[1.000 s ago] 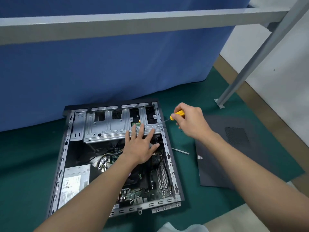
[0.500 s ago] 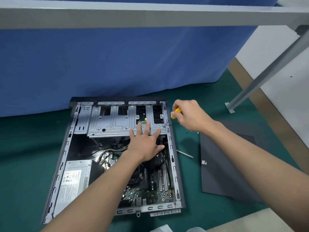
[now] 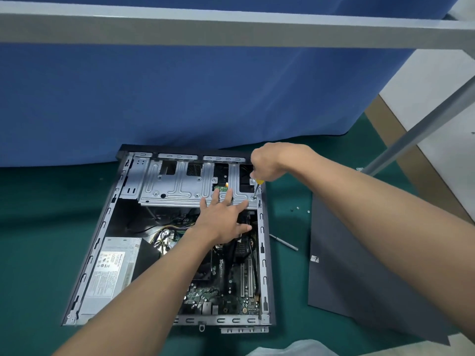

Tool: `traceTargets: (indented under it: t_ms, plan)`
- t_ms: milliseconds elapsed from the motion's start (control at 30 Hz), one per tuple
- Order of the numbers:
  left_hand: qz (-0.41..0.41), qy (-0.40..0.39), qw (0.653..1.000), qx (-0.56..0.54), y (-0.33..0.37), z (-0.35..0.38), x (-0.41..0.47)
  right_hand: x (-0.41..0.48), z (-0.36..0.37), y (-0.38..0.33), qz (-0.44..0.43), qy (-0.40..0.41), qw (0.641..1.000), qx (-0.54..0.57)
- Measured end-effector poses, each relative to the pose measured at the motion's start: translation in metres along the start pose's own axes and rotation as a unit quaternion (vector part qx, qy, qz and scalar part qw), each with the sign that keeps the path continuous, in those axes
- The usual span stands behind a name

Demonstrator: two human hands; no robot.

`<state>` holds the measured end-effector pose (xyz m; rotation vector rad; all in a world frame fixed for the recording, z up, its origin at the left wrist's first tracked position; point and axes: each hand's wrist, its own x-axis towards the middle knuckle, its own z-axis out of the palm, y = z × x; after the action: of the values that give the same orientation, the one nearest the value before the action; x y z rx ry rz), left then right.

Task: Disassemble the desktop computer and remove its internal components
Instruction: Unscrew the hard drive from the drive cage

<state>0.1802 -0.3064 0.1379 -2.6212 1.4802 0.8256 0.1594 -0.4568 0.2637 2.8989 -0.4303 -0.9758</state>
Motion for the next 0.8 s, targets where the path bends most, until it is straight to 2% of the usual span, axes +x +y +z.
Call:
traceTargets:
  t_ms: [400, 533, 600, 733, 800]
  plan:
    - [-0.011, 0.000, 1.000, -0.012, 0.002, 0.000, -0.001, -0.008, 0.007, 0.012, -0.134, 0.060, 0.984, -0.100]
    - [-0.014, 0.002, 1.000, -0.012, 0.002, -0.001, -0.001, -0.007, 0.007, 0.011, -0.161, 0.076, 0.982, -0.066]
    - [-0.014, 0.001, 1.000, -0.013, 0.002, -0.001, -0.001, -0.004, 0.012, 0.010, -0.157, 0.069, 0.984, -0.042]
    - [-0.012, -0.002, 1.000, -0.007, 0.003, -0.002, -0.002, 0.000, 0.019, 0.010, -0.049, 0.112, 0.992, -0.007]
    - [-0.014, -0.003, 1.000, -0.014, 0.002, -0.003, -0.002, 0.001, 0.019, 0.011, -0.024, 0.111, 0.993, 0.019]
